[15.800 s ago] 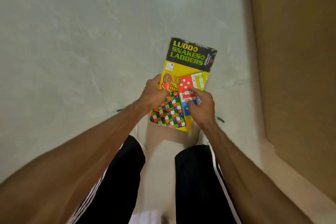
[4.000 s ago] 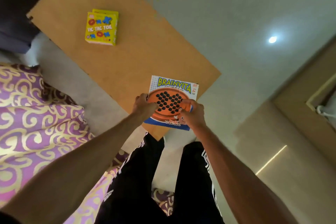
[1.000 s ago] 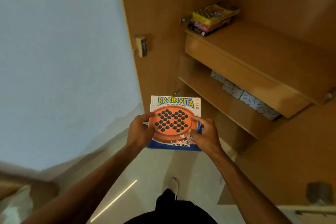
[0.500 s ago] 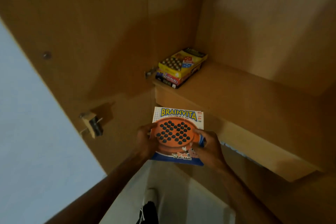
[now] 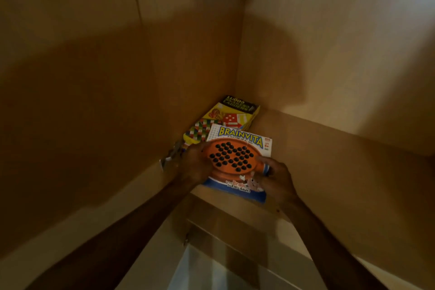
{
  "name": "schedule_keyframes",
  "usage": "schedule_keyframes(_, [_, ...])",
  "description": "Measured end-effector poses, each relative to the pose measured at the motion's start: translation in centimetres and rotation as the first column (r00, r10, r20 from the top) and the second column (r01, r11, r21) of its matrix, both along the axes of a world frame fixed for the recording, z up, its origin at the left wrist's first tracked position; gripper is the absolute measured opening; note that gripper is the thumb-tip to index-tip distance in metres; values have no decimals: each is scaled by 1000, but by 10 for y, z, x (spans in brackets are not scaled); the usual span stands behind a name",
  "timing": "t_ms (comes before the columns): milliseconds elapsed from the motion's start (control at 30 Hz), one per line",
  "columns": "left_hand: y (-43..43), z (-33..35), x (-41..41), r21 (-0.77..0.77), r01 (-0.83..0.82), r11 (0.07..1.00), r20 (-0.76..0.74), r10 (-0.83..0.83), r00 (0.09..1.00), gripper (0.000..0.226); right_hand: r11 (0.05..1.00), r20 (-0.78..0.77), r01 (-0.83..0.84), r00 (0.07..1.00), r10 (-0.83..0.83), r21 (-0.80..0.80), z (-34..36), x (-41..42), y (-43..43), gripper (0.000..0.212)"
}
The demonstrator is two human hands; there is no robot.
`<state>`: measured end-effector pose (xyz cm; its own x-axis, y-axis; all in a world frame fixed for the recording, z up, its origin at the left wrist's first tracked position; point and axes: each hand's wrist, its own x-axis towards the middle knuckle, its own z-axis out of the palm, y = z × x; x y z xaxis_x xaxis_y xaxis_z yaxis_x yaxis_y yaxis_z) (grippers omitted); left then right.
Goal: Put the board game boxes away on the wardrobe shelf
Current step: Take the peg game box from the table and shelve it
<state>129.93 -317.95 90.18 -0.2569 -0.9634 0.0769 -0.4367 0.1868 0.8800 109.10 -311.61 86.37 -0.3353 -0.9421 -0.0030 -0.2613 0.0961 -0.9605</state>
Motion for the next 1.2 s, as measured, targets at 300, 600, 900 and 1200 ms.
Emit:
schedule_keyframes(300, [-110, 13, -12, 228, 350, 909, 249, -402, 881, 95, 986, 26, -154, 988, 153, 56, 18, -39, -94, 34])
schedule_keyframes(600, [-116, -10, -21, -332, -49, 942, 399, 187, 898, 35, 926, -397, -374, 844, 360, 46, 18, -46, -133, 46])
schedule_keyframes(900, [-98, -17, -34, -253, -62, 965, 534, 193, 823, 62, 913, -413, -406, 827, 382, 32, 12, -45, -143, 45])
schedule_keyframes(1200, [-11, -32, -38, -159, -459, 874, 182, 483, 856, 31, 883, -420, -444, 838, 349, -153, -7, -45, -98, 32])
